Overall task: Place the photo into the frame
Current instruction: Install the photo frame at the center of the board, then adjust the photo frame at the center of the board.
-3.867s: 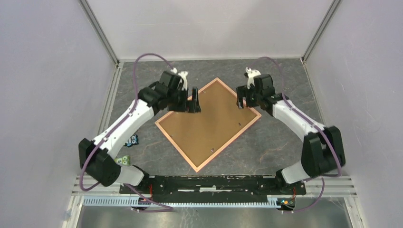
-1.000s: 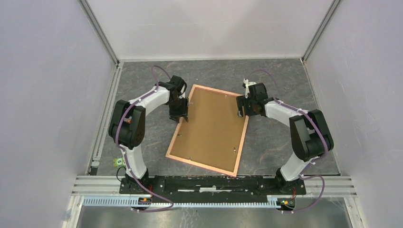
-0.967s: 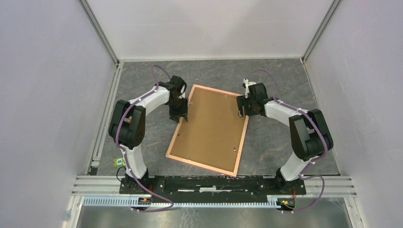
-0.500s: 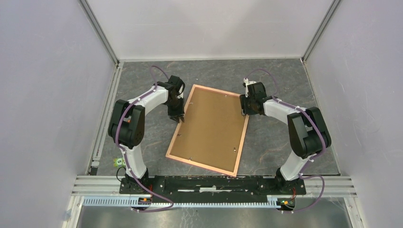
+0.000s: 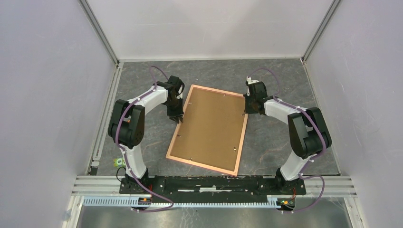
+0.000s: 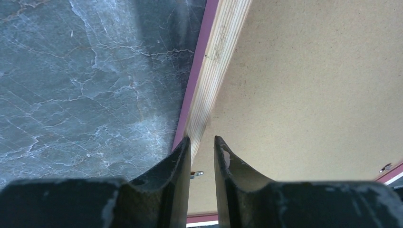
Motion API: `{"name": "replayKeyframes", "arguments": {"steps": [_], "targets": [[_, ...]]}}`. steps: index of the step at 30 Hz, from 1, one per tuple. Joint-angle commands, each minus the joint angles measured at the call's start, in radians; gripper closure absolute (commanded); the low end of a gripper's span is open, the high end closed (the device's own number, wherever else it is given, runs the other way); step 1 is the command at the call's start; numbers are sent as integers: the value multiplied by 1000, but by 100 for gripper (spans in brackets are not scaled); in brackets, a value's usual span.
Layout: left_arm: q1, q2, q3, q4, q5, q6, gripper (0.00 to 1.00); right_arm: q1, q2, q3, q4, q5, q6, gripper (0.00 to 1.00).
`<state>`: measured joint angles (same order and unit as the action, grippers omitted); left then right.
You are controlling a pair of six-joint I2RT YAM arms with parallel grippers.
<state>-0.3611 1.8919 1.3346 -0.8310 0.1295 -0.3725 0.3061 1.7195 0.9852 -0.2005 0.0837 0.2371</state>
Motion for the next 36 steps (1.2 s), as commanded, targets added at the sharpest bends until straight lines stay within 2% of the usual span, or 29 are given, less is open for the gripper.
{"name": "replayKeyframes", "arguments": {"steps": [1, 3, 4, 6, 7, 14, 16, 19, 22, 31, 36], "targets": [[-1, 33, -31, 36, 27, 9, 69, 19, 3, 18, 26, -162, -75, 100], [1, 30, -59, 46, 72, 1, 69, 19, 22, 60, -11, -173, -73, 99], [3, 24, -80, 53, 84, -6, 69, 18, 25, 72, -20, -170, -67, 93], [2, 0, -118, 67, 83, -19, 69, 19, 19, 83, -36, -149, -53, 71], [3, -12, -134, 72, 83, -24, 69, 19, 13, 84, -40, -139, -48, 67], [2, -24, -133, 73, 65, -28, 69, 28, 6, 66, -80, -90, -42, 50], [3, -20, -134, 72, 65, -28, 69, 30, 9, 62, -89, -59, -48, 49], [2, -17, -133, 73, 65, -28, 69, 44, 14, 59, -104, -43, -60, 51], [3, -19, -132, 74, 60, -28, 70, 58, 21, 52, -106, -40, -71, 60], [3, -20, -132, 74, 59, -28, 71, 61, 47, 89, -128, -60, -90, 100], [2, -27, -145, 74, 79, -25, 71, 60, 64, 135, -144, -109, -121, 100]]}}
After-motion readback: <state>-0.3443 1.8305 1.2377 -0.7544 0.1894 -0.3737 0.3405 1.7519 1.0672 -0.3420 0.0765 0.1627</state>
